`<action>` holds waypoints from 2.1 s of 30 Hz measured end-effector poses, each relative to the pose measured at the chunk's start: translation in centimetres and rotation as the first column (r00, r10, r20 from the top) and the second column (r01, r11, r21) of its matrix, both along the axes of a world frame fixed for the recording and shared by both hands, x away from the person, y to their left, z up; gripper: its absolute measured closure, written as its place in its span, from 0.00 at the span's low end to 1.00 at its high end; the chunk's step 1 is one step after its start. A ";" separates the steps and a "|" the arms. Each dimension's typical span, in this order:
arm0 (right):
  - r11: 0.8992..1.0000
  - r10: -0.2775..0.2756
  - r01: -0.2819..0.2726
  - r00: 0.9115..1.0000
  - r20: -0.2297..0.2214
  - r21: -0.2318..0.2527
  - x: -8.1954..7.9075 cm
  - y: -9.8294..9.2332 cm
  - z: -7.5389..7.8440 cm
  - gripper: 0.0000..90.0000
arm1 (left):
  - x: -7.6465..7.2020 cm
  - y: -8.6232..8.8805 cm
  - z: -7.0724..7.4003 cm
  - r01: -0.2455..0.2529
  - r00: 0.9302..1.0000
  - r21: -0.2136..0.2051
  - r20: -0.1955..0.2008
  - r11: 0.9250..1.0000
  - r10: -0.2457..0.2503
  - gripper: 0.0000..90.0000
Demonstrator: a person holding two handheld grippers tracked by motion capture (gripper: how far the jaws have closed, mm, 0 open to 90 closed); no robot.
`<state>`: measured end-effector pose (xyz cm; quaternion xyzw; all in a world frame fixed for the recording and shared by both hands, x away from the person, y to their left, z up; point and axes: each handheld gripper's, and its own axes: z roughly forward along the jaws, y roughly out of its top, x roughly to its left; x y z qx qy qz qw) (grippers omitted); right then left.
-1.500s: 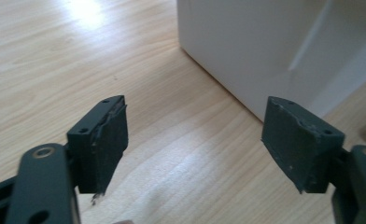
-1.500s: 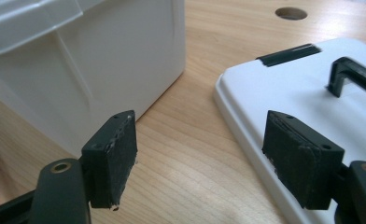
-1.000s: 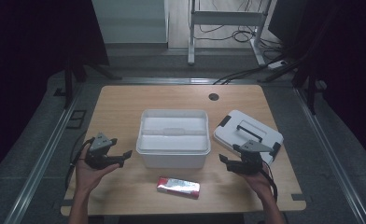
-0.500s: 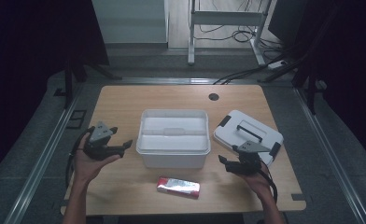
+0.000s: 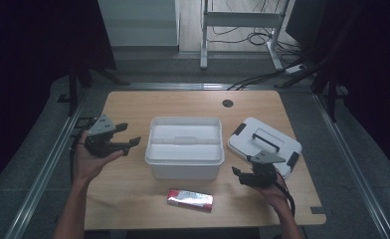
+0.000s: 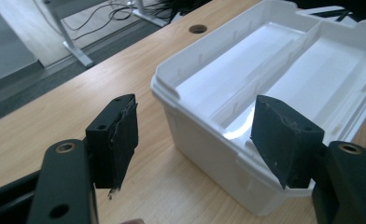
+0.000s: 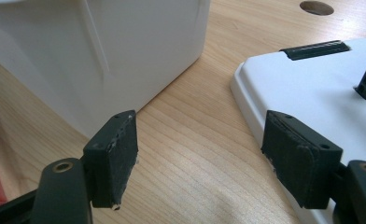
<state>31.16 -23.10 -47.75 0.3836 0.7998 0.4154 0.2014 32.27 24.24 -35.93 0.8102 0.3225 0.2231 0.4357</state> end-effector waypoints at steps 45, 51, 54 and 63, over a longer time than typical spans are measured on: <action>0.999 0.006 -0.006 1.000 -0.008 -0.032 0.2 -0.3 -0.2 0.30 | 7.3 -9.5 6.7 0.458 0.887 0.384 -0.137 0.802 -0.441 0.40; 0.999 0.001 -0.002 1.000 -0.015 -0.041 0.3 -0.3 -0.4 0.30 | 7.7 -11.0 6.6 0.490 0.870 0.421 -0.174 0.763 -0.462 0.44; 0.999 -0.003 0.002 1.000 -0.018 -0.046 0.4 -0.4 -0.5 0.30 | 7.8 -11.5 6.2 0.507 0.860 0.429 -0.193 0.748 -0.472 0.45; 0.999 -0.002 0.002 1.000 -0.024 -0.039 0.4 -0.4 -0.6 0.31 | 8.1 -12.3 5.0 0.542 0.839 0.421 -0.230 0.727 -0.492 0.49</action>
